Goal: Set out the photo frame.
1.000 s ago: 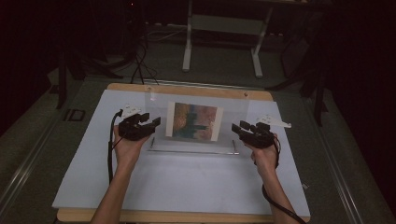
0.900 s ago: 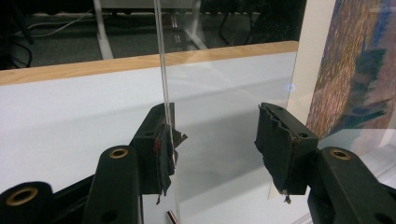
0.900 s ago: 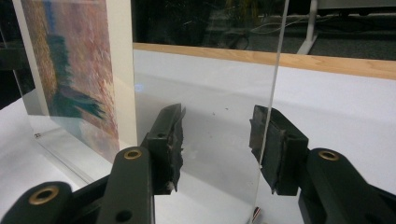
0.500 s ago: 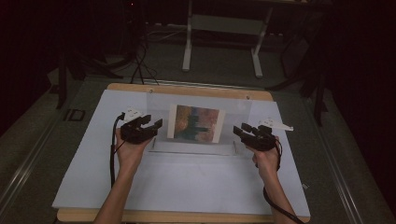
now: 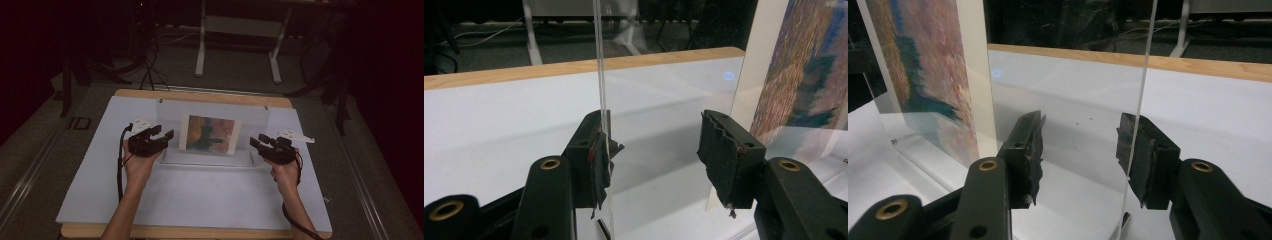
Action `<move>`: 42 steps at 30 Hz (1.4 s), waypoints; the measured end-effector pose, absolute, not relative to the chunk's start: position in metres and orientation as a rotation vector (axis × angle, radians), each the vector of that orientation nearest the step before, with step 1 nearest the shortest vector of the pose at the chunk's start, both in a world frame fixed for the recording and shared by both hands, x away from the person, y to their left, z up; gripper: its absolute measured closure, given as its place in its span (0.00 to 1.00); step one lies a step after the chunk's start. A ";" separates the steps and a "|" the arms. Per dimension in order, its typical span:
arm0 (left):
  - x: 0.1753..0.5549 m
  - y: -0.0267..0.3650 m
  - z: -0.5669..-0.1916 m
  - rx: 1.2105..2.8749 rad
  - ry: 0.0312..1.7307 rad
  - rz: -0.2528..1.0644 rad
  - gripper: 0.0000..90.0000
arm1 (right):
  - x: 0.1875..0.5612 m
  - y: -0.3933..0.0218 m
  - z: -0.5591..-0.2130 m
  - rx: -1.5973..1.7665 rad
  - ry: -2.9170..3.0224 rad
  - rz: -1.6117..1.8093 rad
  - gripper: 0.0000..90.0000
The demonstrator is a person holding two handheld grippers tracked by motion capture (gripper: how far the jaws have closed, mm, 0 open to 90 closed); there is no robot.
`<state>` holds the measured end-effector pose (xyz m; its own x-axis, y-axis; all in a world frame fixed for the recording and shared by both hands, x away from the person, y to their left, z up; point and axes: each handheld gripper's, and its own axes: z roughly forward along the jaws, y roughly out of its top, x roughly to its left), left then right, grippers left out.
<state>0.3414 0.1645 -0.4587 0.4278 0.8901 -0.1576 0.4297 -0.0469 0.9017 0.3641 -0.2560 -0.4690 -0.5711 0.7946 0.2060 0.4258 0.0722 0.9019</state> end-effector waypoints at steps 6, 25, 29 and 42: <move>0.338 0.164 -0.460 1.665 1.157 0.570 0.51 | 0.361 -0.257 -0.471 1.198 2.027 1.501 0.58; 0.328 0.169 -0.465 1.681 1.115 0.544 0.52 | 0.354 -0.261 -0.475 1.110 2.059 1.499 0.59; 0.327 0.168 -0.465 1.690 1.111 0.546 0.52 | 0.354 -0.262 -0.476 1.097 2.066 1.503 0.59; 0.324 0.165 -0.464 1.702 1.118 0.558 0.52 | 0.354 -0.264 -0.477 1.088 2.064 1.508 0.58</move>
<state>0.3241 0.1653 -0.4635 0.4693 0.8733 -0.1311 0.4202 -0.0902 0.9030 0.3539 -0.2636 -0.4768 -0.6378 0.7560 0.1471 0.3698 0.1331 0.9195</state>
